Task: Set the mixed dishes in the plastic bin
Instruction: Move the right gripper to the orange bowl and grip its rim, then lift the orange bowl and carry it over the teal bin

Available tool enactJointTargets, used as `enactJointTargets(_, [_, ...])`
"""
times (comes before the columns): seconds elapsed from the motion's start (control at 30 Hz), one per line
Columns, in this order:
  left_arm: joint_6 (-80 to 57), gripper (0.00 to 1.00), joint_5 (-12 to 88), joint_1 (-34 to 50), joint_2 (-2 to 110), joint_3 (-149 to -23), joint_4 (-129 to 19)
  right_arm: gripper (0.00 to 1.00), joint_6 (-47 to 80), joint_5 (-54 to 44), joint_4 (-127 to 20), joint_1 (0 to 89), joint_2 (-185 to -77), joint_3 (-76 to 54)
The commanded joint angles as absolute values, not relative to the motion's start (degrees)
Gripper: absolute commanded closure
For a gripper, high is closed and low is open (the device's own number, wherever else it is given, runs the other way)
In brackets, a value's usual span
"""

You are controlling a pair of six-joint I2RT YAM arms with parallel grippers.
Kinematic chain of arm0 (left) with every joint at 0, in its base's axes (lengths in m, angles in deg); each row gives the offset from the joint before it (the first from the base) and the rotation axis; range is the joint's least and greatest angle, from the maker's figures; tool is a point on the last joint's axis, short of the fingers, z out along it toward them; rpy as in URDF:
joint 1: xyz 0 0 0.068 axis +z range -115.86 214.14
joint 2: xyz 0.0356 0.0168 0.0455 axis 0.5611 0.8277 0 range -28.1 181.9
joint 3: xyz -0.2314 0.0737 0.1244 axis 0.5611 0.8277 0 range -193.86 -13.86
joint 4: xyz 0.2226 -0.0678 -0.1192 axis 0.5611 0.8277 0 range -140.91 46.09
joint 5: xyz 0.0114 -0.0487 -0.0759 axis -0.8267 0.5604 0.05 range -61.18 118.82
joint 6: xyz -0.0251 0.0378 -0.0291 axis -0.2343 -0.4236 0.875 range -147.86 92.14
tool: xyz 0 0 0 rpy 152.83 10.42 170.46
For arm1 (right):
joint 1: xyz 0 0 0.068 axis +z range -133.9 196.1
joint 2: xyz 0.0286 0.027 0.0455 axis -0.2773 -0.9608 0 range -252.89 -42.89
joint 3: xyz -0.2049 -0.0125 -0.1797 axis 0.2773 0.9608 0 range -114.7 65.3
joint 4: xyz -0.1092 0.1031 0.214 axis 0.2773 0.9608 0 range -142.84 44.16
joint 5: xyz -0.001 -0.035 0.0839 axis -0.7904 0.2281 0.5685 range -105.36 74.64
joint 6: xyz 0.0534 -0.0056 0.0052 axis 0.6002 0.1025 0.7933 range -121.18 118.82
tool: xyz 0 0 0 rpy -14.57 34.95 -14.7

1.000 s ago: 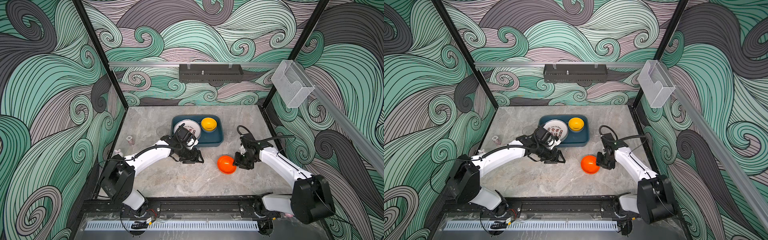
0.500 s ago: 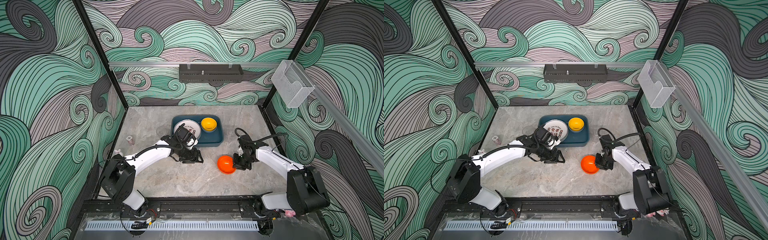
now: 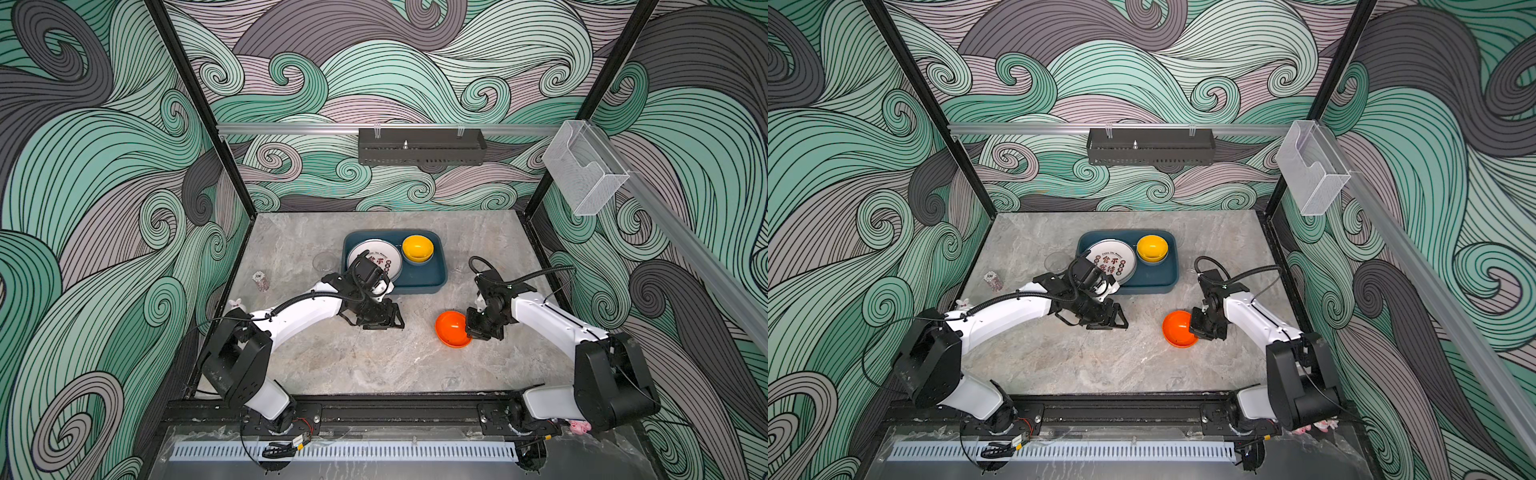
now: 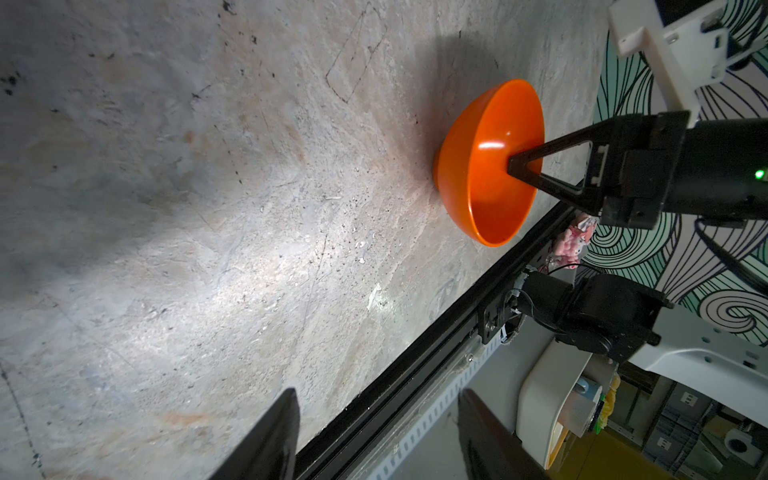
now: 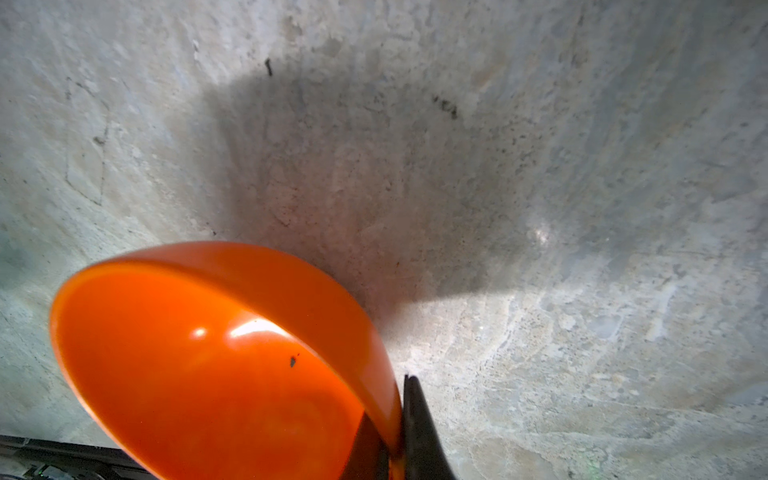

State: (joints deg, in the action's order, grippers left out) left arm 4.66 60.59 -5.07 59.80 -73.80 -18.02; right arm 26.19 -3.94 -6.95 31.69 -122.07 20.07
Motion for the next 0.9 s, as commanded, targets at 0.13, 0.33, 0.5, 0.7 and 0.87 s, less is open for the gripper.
enactJointTargets(0.13, [5.3, 0.37, 58.3, -5.3, 56.6, -73.2, -17.9, 0.99, 25.3, -5.7, -2.8, 33.6, -119.4, 15.5])
enactJointTargets(0.33, [5.9, 0.36, 56.1, -4.6, 54.2, -72.5, -17.5, 1.00, 25.0, -5.7, -0.6, 35.2, -119.0, 11.8])
enactJointTargets(0.5, [7.0, 0.36, 54.3, -3.6, 51.1, -71.7, -17.4, 1.00, 24.6, -5.7, 0.8, 35.9, -119.0, 8.6])
enactJointTargets(0.7, [7.9, 0.35, 52.4, -2.3, 47.9, -71.0, -16.6, 1.00, 24.4, -5.6, 1.2, 36.0, -120.3, 4.1])
enactJointTargets(0.87, [8.4, 0.35, 51.1, -0.8, 45.5, -70.3, -15.6, 1.00, 24.0, -5.5, 1.2, 36.1, -123.6, -0.8])
